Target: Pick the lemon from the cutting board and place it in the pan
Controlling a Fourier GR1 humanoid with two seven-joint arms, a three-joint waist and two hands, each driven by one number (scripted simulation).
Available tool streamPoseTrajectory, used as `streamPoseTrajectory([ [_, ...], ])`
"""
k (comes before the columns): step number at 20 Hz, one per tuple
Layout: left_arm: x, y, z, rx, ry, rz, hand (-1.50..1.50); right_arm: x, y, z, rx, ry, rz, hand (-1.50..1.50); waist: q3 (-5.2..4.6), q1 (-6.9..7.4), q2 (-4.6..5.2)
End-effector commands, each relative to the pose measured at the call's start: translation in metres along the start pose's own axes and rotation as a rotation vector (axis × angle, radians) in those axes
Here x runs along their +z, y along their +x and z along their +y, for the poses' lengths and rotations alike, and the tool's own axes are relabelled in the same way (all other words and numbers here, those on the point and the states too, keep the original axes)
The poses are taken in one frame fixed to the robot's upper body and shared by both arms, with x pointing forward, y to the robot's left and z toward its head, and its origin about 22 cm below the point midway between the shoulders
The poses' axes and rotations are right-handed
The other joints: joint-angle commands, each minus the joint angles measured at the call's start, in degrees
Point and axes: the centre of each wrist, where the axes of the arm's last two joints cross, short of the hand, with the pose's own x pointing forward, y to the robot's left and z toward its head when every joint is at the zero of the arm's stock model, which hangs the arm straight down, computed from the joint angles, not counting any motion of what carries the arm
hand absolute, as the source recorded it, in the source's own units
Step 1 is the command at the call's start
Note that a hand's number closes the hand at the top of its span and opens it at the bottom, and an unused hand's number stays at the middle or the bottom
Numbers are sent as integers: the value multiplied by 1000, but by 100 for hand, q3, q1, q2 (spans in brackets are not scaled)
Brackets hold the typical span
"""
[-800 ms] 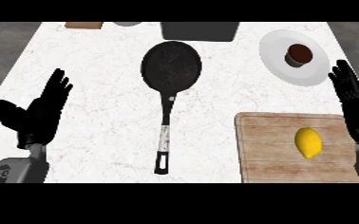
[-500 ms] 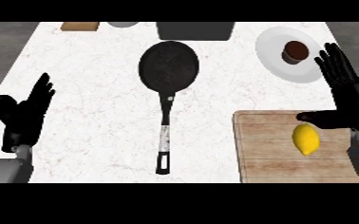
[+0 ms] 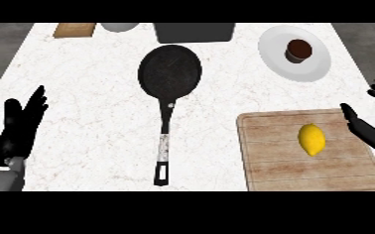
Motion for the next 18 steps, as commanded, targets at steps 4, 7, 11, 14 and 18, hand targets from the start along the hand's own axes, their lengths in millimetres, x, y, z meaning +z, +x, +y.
streamPoseTrajectory([
  [4, 4, 12, 9, -44, -12, 5, 0, 45, 42, -31, 129, 97, -28, -150, -2, 142, 2],
  [7, 5, 12, 7, -25, -9, 6, 0, 41, 60, -29, 281, 146, 6, -150, -9, 182, 7],
  [11, 0, 12, 0, -21, -16, -3, 0, 17, 94, -49, 559, 278, 126, -150, -36, 156, 22],
  [14, 0, 25, -5, -30, -48, -16, 0, 8, 108, -39, 740, 369, 212, -150, -37, 316, 50],
  [18, -2, 11, -11, -36, -56, -20, 0, -1, 133, -20, 908, 454, 325, -150, -31, 374, 66],
])
